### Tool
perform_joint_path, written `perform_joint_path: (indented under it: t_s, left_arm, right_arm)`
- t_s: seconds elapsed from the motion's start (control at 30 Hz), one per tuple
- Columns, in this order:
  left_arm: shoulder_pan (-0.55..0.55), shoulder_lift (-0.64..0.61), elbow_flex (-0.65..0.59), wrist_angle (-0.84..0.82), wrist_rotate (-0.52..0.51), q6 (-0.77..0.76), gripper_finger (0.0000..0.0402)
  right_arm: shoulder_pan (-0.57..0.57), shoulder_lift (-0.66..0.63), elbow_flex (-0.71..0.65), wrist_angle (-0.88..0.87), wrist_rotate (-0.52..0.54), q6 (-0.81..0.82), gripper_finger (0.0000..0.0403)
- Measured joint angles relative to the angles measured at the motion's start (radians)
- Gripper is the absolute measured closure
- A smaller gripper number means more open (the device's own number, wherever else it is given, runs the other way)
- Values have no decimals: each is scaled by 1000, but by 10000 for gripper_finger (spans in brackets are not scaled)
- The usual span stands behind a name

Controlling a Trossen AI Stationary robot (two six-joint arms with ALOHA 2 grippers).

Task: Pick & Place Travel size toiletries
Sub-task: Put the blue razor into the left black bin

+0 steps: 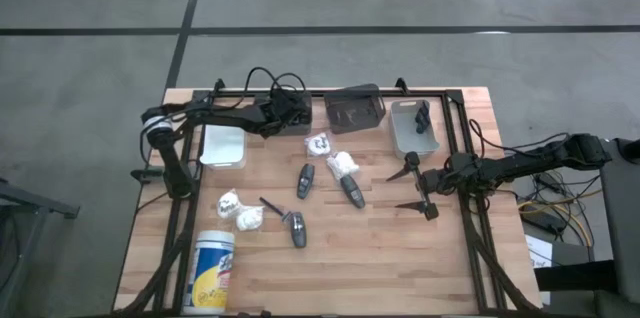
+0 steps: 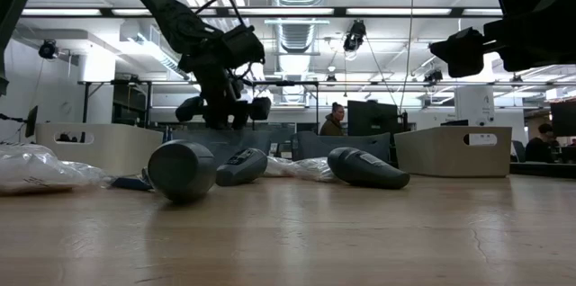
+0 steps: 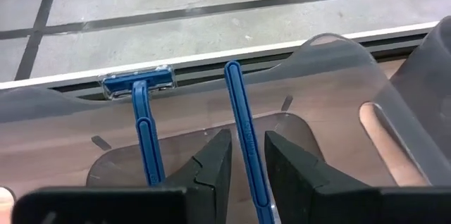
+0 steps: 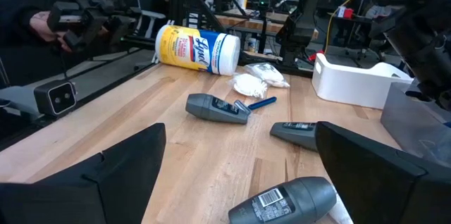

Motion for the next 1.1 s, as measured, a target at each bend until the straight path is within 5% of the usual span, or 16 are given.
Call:
perform_joint_path:
  t_s: [1.1]
  left_arm:
    - [-181, -336, -1, 23, 47, 285, 312]
  right_arm:
    - [0, 0, 0, 0, 0, 2, 133]
